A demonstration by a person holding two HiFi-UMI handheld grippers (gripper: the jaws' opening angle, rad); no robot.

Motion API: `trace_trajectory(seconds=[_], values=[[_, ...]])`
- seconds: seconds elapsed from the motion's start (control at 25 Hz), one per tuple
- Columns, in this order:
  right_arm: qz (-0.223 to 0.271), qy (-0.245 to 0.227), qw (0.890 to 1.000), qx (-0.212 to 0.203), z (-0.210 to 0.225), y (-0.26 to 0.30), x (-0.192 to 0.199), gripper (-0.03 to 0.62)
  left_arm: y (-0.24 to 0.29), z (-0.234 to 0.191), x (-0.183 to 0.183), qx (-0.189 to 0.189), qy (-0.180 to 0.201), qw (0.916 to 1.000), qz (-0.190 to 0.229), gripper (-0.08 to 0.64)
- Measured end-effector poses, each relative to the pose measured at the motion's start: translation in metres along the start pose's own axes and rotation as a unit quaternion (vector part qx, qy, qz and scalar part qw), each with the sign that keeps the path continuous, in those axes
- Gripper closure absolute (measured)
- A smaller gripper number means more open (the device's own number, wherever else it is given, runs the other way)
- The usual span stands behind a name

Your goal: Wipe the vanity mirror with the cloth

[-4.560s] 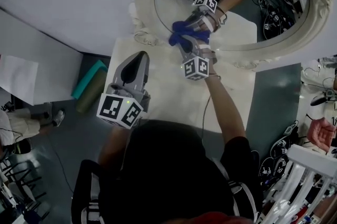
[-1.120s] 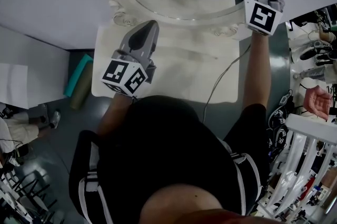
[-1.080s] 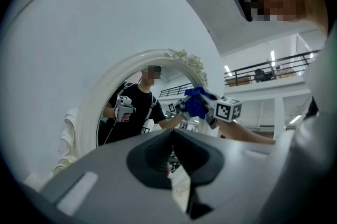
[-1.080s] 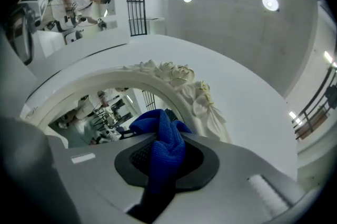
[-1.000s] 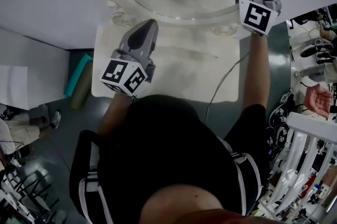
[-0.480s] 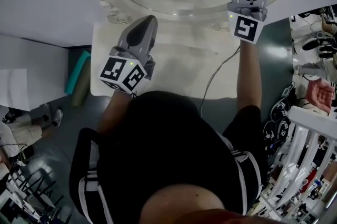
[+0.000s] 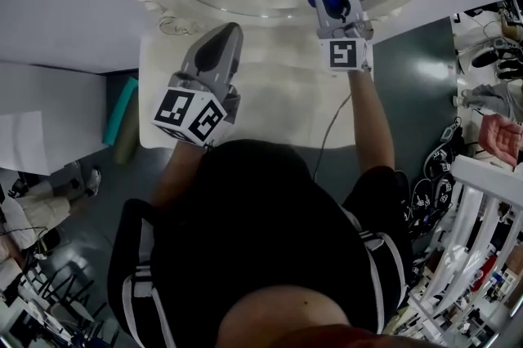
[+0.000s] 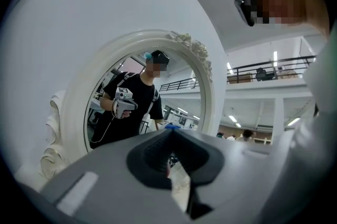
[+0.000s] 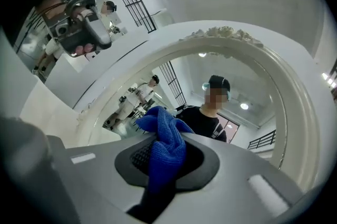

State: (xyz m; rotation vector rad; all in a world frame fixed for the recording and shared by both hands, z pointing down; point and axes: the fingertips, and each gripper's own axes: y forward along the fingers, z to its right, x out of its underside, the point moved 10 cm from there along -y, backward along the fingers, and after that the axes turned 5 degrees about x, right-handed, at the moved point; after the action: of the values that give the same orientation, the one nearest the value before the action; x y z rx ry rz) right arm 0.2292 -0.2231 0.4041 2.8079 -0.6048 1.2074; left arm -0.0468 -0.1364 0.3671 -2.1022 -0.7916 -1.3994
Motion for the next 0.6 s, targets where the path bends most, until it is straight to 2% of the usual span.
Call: trace_trajectory(seconds=[0.2, 0.44, 0.6], values=[[-0.013, 0.008, 0.999, -0.039, -0.029, 0.000, 0.024, 0.545, -0.003, 0.000, 0.006, -0.010, -0.004, 0.9999, -0.004, 0.549], [-0.041, -0.010, 0.996, -0.084, -0.053, 0.003, 0.039, 0.545, -0.006, 0.001, 0.007, -0.018, -0.003, 0.9998, -0.006, 0.549], [-0.074, -0.007, 0.990, -0.120, -0.068, 0.004, 0.049, 0.545, -0.010, 0.003, 0.013, -0.019, -0.004, 0.9998, -0.009, 0.549]])
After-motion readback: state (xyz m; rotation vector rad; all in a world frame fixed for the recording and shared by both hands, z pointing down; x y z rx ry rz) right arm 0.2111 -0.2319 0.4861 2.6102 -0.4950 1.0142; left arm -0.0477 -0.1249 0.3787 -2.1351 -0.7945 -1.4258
